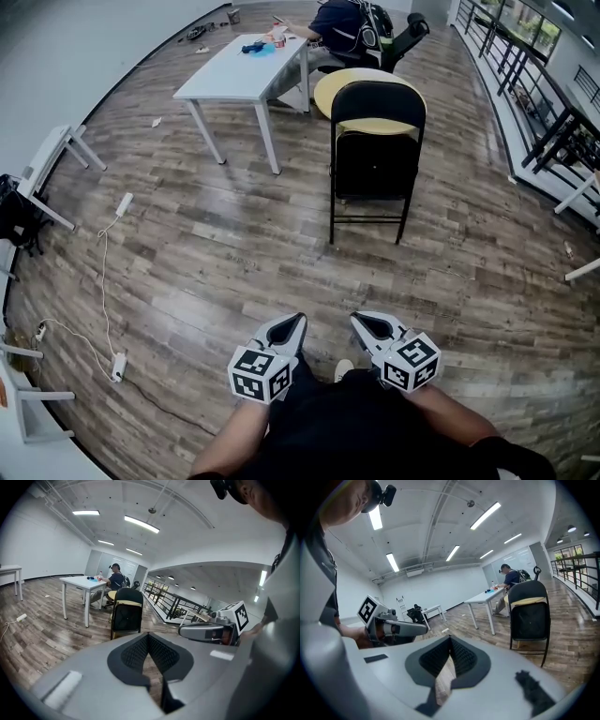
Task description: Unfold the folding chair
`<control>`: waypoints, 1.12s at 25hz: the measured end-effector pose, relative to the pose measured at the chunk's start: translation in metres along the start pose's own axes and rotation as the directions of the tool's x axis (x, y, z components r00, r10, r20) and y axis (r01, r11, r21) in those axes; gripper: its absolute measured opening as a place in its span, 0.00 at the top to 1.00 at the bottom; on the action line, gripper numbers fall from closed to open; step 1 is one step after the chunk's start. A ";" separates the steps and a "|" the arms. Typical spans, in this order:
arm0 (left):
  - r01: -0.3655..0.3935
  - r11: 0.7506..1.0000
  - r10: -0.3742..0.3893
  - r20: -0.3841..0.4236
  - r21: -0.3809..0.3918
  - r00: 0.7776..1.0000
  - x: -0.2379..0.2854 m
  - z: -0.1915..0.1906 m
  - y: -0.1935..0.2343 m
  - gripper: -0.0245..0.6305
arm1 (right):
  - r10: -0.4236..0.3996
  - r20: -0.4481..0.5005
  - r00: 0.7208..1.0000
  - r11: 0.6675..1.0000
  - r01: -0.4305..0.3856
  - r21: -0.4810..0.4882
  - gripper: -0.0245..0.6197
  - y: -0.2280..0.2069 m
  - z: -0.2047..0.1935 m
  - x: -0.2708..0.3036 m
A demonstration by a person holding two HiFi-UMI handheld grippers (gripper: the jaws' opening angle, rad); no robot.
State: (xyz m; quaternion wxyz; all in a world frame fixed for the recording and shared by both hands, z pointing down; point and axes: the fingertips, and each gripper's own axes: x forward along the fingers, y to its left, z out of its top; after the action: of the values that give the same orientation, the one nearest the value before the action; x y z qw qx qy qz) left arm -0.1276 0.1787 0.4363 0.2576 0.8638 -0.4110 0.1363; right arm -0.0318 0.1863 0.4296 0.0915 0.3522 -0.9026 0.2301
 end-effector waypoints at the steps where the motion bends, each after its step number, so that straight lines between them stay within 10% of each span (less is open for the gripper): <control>1: 0.002 1.000 -0.002 -0.004 0.000 1.000 0.001 0.002 0.004 0.95 | -0.003 0.001 1.000 1.000 0.003 0.003 0.97 -0.001 0.003 0.005; 28: 0.066 0.998 -0.065 -0.030 0.009 0.997 0.034 0.091 0.160 0.95 | -0.085 -0.039 0.996 0.996 0.084 -0.007 0.97 -0.026 0.077 0.151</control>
State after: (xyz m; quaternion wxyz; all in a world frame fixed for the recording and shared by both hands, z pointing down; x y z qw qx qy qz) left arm -0.2288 0.0216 0.4296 0.2636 0.8759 -0.3779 0.1429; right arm -0.1254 0.0429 0.4209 0.1198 0.3852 -0.8855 0.2306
